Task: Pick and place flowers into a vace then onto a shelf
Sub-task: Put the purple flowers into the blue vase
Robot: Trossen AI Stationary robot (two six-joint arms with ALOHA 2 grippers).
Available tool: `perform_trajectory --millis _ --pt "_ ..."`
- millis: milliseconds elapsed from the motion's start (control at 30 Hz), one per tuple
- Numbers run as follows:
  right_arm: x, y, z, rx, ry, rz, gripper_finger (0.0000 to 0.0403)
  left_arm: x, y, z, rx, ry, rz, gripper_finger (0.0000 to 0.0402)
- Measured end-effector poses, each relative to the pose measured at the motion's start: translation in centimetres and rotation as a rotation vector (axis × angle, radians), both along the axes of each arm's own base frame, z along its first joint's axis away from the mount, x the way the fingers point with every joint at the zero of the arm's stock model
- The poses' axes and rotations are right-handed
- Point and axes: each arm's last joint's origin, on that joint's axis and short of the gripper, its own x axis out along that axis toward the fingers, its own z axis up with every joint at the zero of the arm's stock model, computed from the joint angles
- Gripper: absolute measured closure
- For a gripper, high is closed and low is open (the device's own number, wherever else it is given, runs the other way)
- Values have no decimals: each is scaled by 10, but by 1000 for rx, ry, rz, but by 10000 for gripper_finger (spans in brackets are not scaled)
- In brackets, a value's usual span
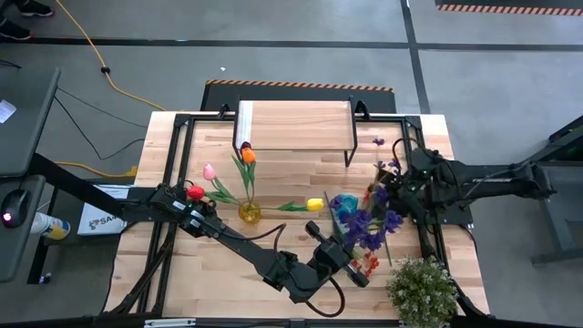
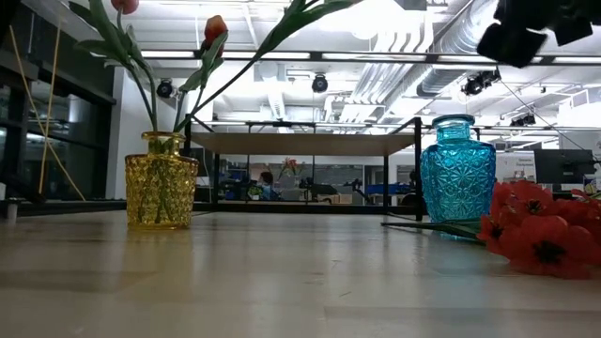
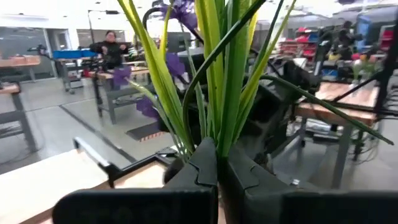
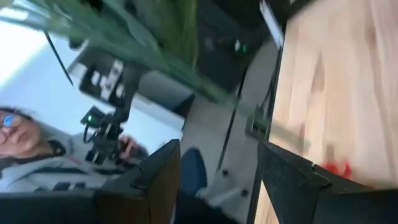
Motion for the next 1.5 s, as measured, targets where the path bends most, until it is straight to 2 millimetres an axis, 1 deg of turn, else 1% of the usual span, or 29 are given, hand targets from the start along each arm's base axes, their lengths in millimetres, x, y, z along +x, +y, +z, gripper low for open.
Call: perform_trajectory --millis 67,267,400,833,1100,1333,1500 --pt "1 0 4 -20 -62 -28 199 -1 -1 1 -3 -9 -3 369" --pt "3 2 15 -115 -176 -109 199 -4 -6 3 -13 -28 -15 369" --pt "3 4 19 -159 -221 -142 199 -4 -6 3 -14 -29 -17 369" --pt "2 19 23 -156 -266 -108 199 -2 -4 3 -13 -34 -26 369" --pt "0 29 25 -153 -299 -52 199 -1 -1 3 -13 -34 -20 369" --pt "1 33 25 -187 -317 -114 199 -1 -2 3 -18 -40 -25 369" --pt "6 35 22 -228 -307 -171 199 -1 -2 3 -28 -50 -28 369"
